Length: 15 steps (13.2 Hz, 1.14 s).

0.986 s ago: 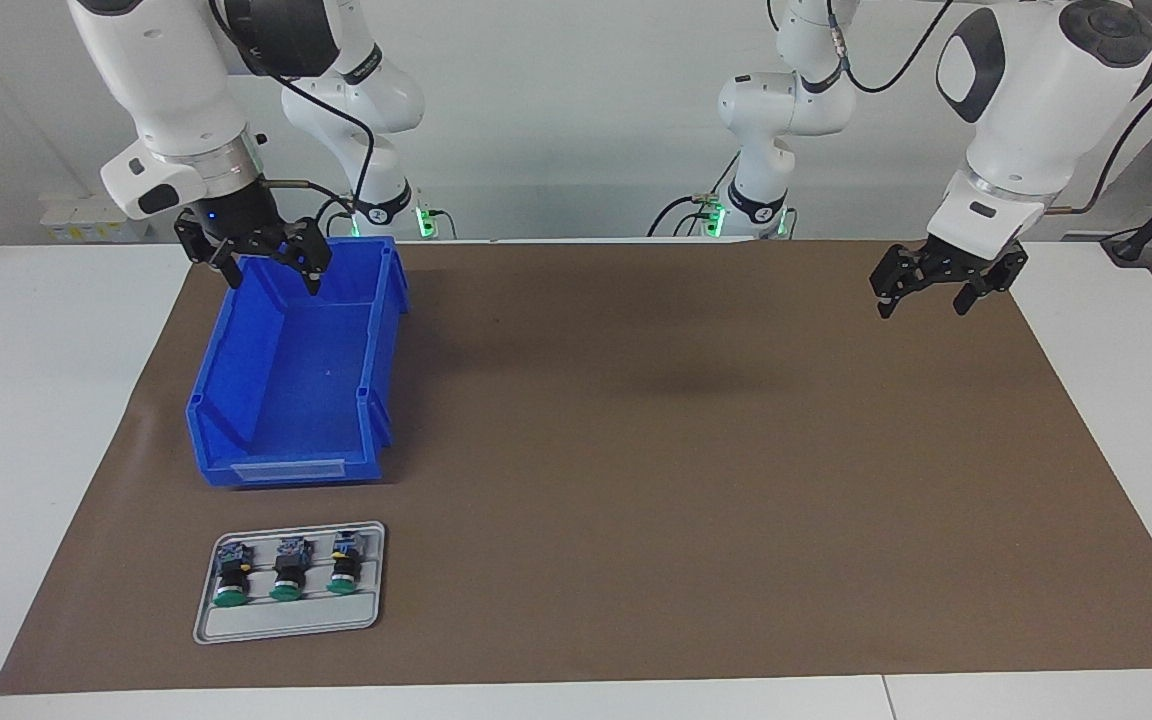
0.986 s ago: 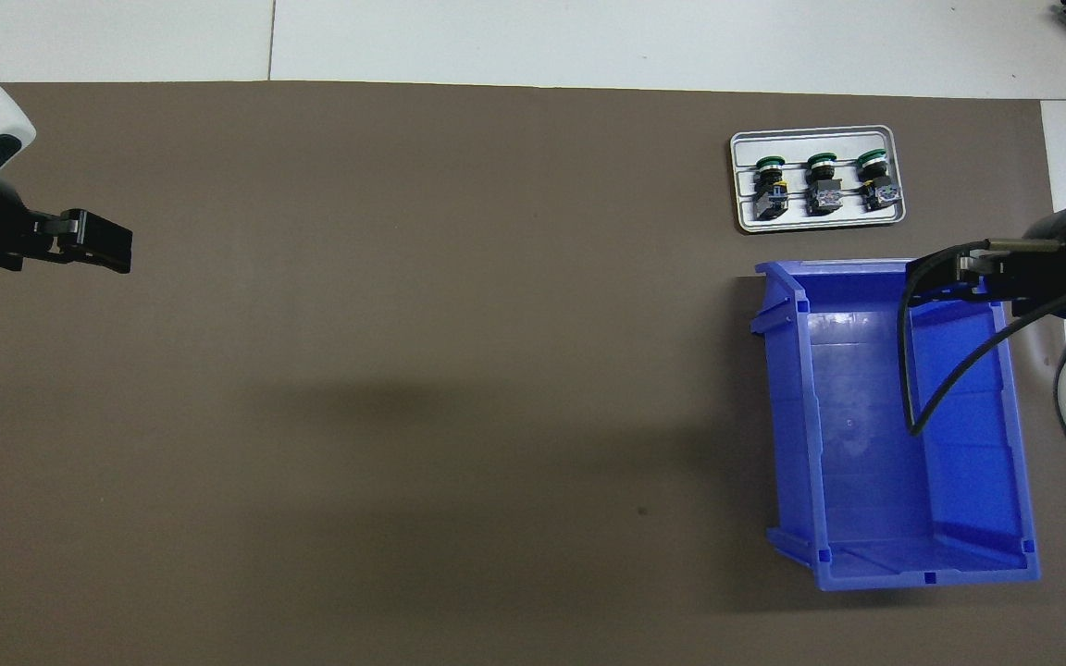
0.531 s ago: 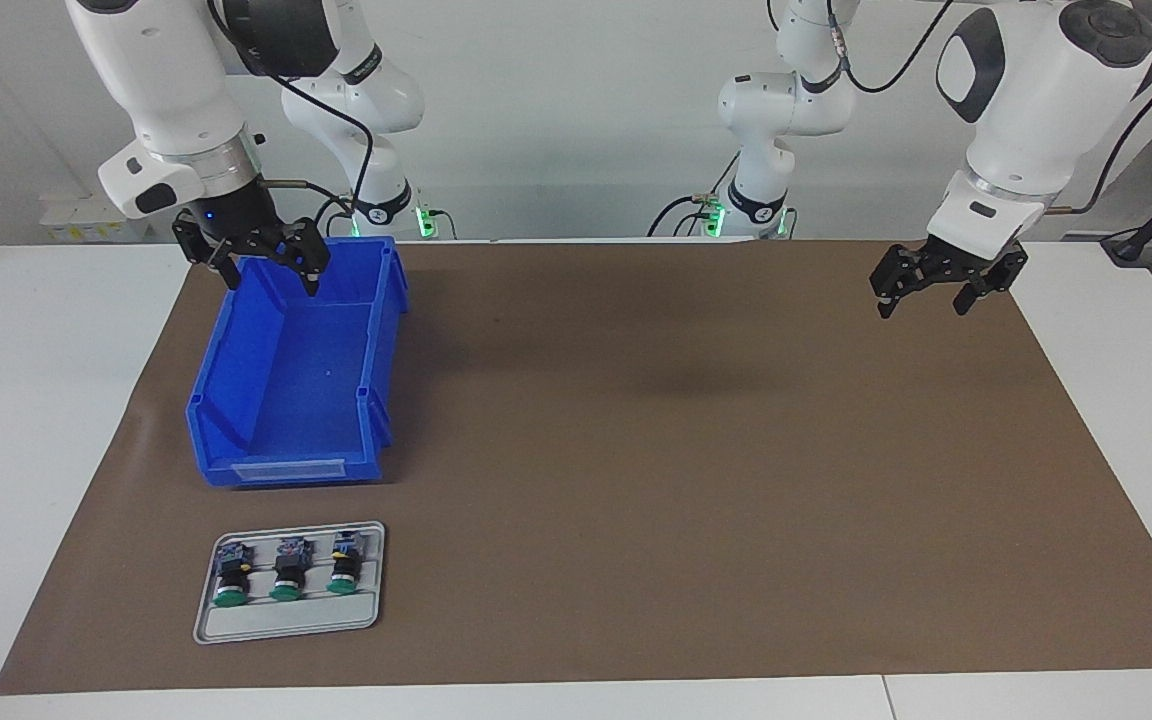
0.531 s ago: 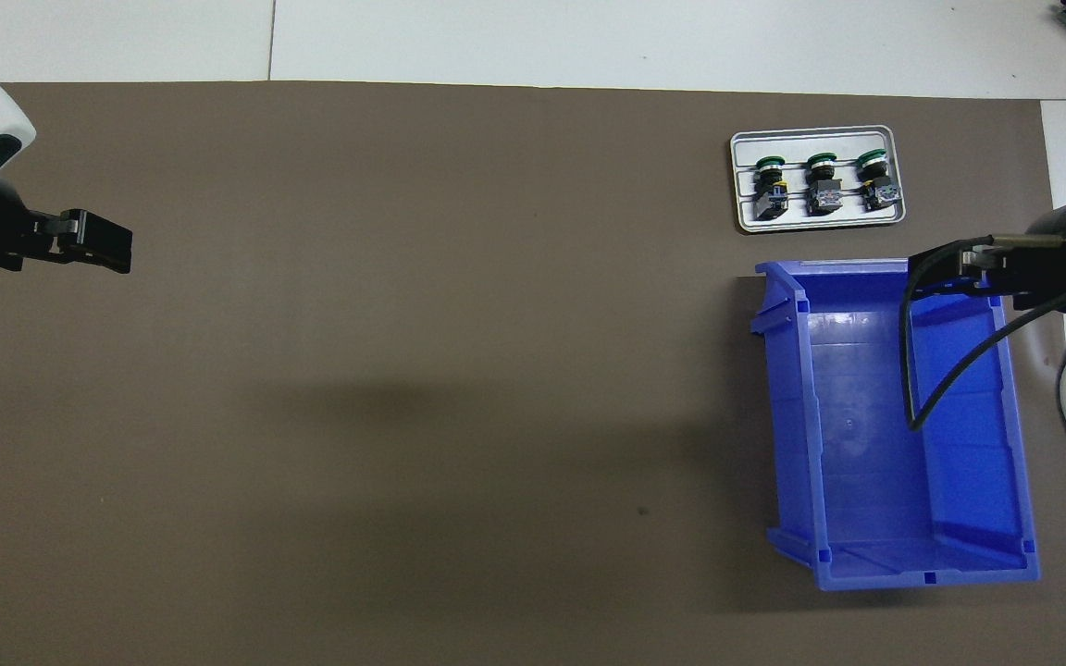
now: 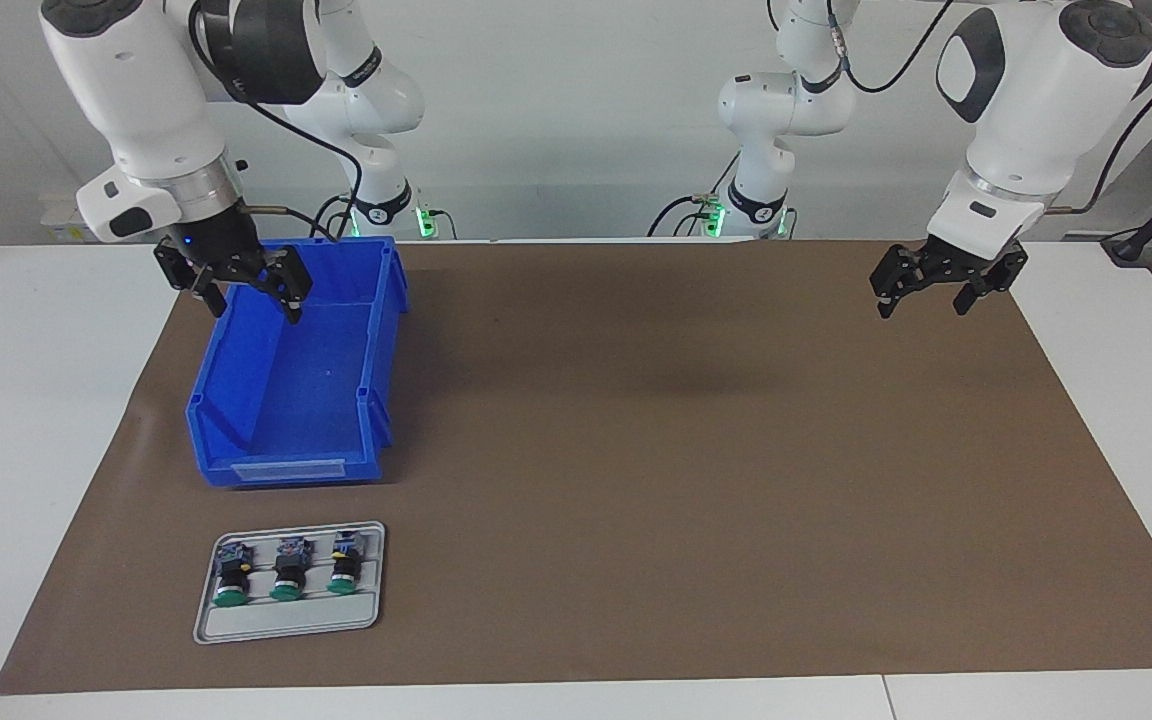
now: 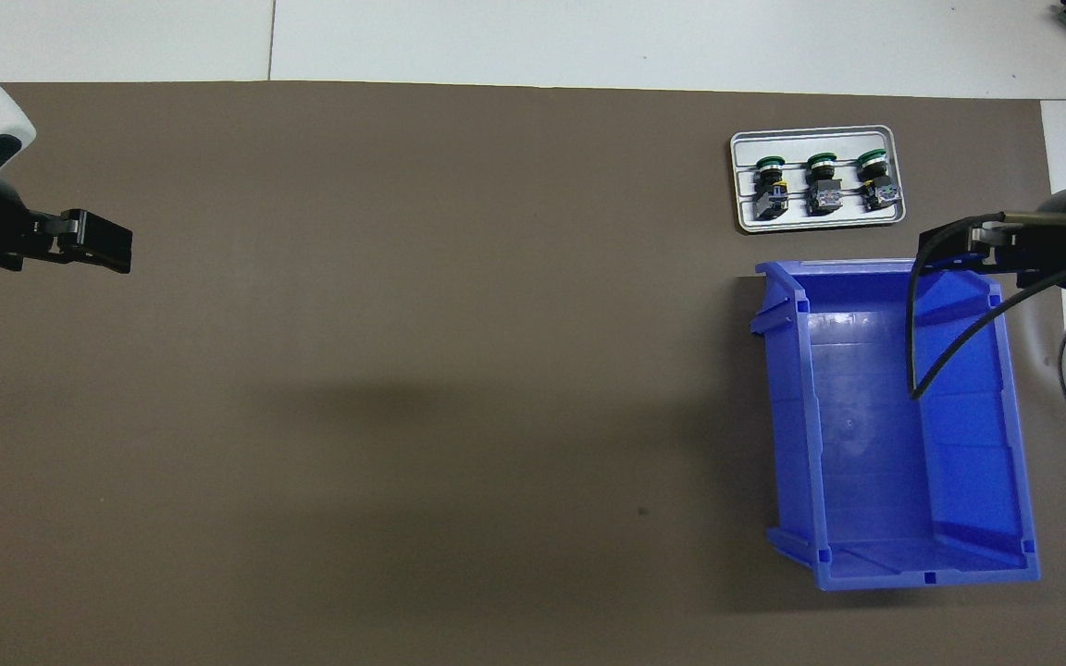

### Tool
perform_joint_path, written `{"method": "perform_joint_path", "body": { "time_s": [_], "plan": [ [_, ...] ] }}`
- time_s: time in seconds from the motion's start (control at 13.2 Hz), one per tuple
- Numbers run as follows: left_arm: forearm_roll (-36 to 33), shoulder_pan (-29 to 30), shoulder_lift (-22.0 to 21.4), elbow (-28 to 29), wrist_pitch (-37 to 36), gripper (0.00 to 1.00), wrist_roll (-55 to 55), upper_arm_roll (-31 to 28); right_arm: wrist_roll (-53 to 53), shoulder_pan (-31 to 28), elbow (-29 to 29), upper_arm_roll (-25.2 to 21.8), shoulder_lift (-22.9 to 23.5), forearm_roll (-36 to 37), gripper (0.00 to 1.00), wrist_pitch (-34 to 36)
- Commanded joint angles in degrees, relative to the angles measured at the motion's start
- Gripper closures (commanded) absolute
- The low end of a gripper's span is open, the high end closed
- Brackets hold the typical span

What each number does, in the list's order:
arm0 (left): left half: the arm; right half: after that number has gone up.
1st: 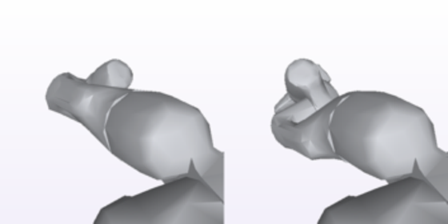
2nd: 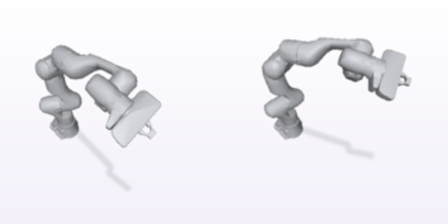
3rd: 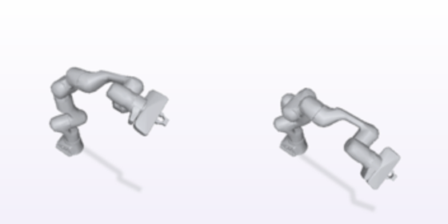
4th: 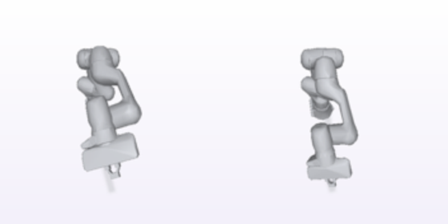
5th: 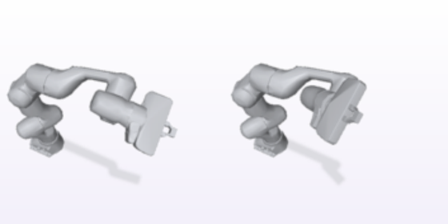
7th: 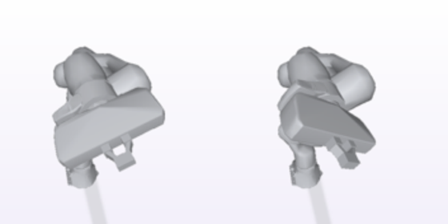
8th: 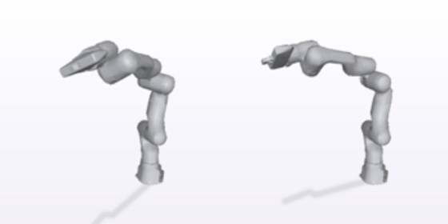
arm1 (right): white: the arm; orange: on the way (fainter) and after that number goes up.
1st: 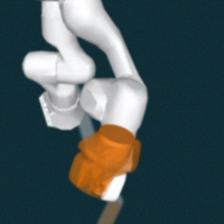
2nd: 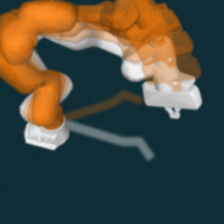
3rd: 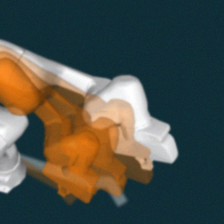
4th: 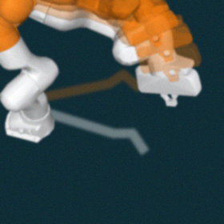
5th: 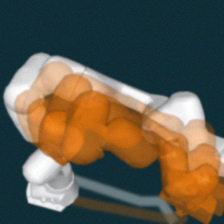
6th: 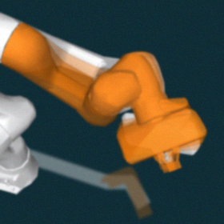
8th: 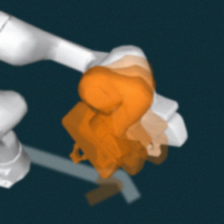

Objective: Place and press button with both arms
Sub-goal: 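Reach the right gripper to the metal tray of buttons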

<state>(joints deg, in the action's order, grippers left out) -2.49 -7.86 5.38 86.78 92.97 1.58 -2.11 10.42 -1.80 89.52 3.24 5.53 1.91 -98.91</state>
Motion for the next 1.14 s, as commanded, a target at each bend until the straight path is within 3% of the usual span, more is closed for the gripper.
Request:
{"method": "perform_joint_path", "body": {
  "time_s": [0.0,0.3,0.53,1.06],
  "plan": [
    [-1.0,0.2,-1.7,1.9,-0.1,0.00,0.2,0.2,-1.7,-1.2,-6.7,0.3,8.1,-0.5,0.04,-2.2],
    [-1.0,0.2,-1.7,1.9,-0.1,0.00,0.2,0.2,-4.1,-2.3,-16.8,0.3,20.8,0.2,0.05,-6.5],
    [-1.0,0.2,-1.7,1.9,-0.1,0.00,0.1,0.2,-6.7,-2.9,-17.0,0.4,26.3,0.3,0.08,-14.5],
    [-1.0,0.2,-1.7,1.9,-0.1,0.00,0.2,0.2,-11.1,-3.1,-18.3,0.4,36.5,1.9,0.16,-22.2]
  ]
}}
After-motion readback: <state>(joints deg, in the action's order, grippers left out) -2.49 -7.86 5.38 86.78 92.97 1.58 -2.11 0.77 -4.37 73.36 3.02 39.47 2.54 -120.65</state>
